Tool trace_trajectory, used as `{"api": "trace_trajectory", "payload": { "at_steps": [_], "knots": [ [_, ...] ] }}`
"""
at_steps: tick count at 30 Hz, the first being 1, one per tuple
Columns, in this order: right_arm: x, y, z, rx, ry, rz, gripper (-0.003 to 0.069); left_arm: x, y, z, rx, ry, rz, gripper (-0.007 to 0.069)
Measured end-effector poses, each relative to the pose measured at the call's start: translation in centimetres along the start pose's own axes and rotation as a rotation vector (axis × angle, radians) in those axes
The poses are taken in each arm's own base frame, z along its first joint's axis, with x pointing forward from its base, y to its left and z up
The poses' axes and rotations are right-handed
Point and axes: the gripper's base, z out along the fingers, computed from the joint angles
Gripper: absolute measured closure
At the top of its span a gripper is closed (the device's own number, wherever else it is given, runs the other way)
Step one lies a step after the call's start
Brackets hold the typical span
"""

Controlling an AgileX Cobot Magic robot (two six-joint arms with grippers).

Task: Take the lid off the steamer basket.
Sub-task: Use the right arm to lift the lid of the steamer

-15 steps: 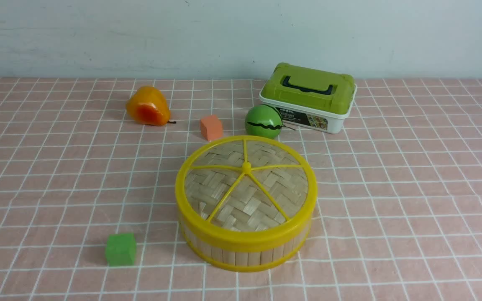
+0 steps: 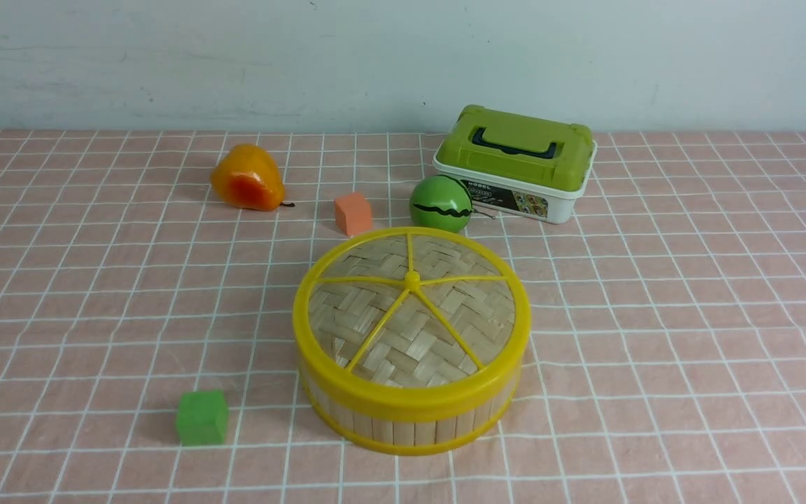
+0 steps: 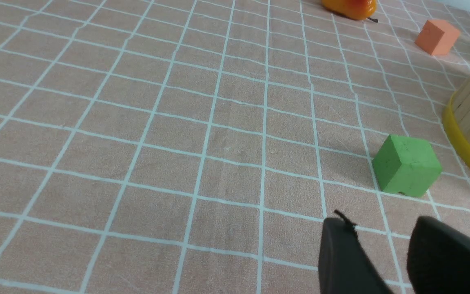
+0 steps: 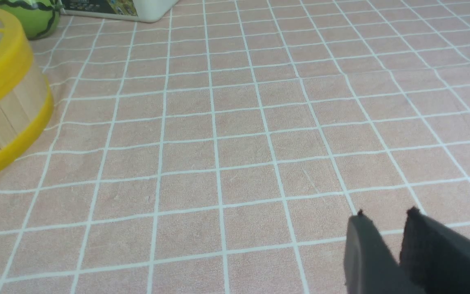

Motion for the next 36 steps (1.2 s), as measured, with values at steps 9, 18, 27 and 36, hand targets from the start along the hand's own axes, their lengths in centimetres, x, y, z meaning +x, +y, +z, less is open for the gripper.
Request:
{"api": "trace_trajectory", "payload": {
  "at_steps": [9,18,27,36],
  "knots": [
    [0.00,0.00,0.00,0.000,0.000,0.000,0.0526,0.00,0.00,0.00,0.000,0.000,0.000,0.0386],
    [0.00,0.00,0.00,0.000,0.000,0.000,0.0515,-0.01,0.05,0.00,-0.005,-0.001,0.014,0.0386],
    [0.00,0.00,0.00,0.000,0.000,0.000,0.0505,-0.03,0.12,0.00,-0.013,-0.003,0.035,0.0386],
    [0.01,0.04,0.00,-0.005,0.001,0.012,0.0490,0.02,-0.08,0.00,0.008,0.002,-0.023,0.0386]
  ]
}}
